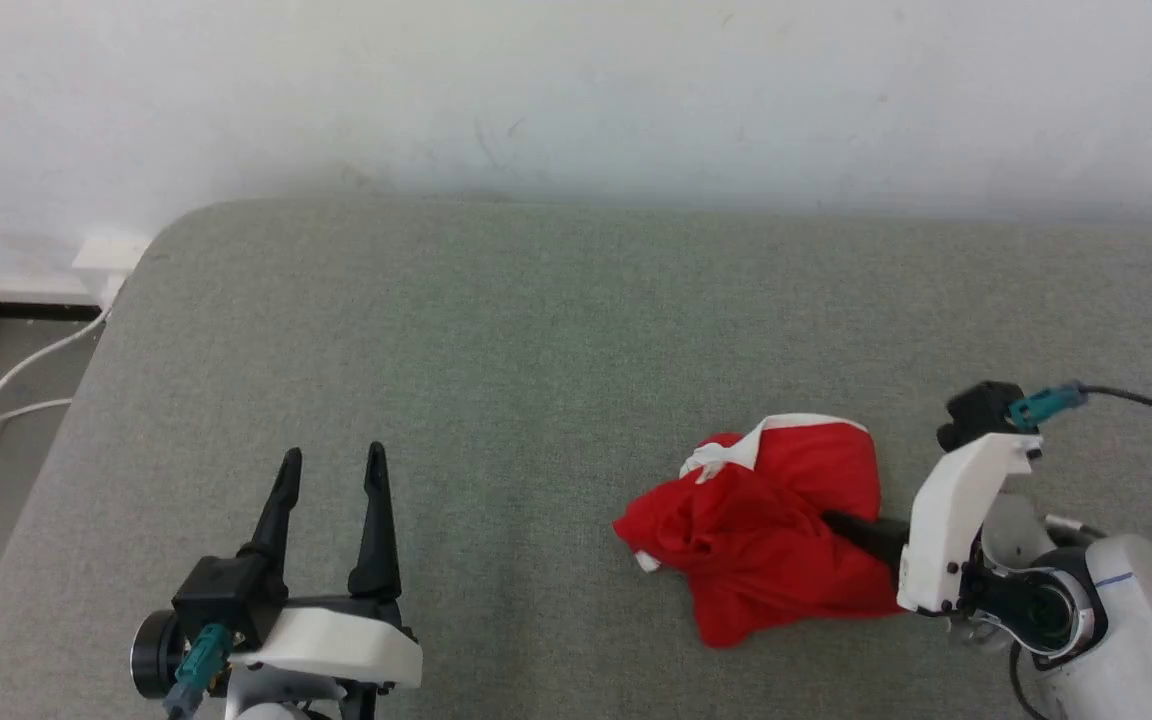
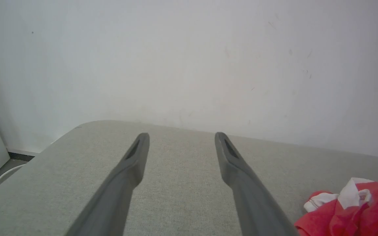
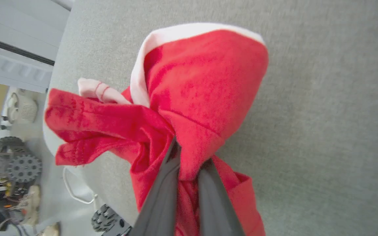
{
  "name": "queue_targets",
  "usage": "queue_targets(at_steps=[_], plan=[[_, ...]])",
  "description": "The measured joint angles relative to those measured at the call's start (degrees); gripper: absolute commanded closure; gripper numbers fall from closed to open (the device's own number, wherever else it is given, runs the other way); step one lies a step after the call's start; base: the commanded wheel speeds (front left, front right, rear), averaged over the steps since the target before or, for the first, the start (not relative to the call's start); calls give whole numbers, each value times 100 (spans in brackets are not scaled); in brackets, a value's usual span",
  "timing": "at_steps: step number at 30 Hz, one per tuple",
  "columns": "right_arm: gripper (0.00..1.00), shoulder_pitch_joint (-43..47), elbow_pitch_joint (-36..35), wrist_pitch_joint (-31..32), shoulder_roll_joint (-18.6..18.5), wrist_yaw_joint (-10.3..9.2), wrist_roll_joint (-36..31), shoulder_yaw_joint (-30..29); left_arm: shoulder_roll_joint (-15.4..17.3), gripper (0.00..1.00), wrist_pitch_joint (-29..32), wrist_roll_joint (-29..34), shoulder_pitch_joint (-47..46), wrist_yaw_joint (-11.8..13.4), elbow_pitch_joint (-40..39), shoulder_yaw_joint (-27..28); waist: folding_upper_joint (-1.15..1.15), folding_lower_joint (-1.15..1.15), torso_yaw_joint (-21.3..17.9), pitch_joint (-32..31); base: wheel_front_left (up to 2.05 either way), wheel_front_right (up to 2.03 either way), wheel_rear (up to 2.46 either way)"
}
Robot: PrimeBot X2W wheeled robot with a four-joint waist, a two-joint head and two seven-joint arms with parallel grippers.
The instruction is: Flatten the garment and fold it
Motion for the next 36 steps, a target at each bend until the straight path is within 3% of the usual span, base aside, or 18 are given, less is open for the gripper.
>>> queue_targets(at_steps=[8, 15, 25, 36], plan=[[100, -29, -1346, -879, -1556, 1, -1025, 2085, -20, 0, 0, 2, 19, -9, -16, 45, 0, 0, -253, -164, 0, 0, 0], [100, -190, -1482, -1053, -2154, 3, -1016, 2665, -42, 0, 0, 7, 70, -14, -164, 57, 0, 0, -755, -142, 0, 0, 0], [100, -844, -230, -1842, -2688, 3, -825, 2817, -40, 0, 0, 271, -435, -58, -524, -56, 0, 0, -1636, 415, 0, 0, 0], [100, -1778, 1650, -3488, -3244, 3, -1018, 2817, 47, 0, 16, 548, -1378, -216, -592, -416, 0, 1, -2151, 1604, 0, 0, 0]])
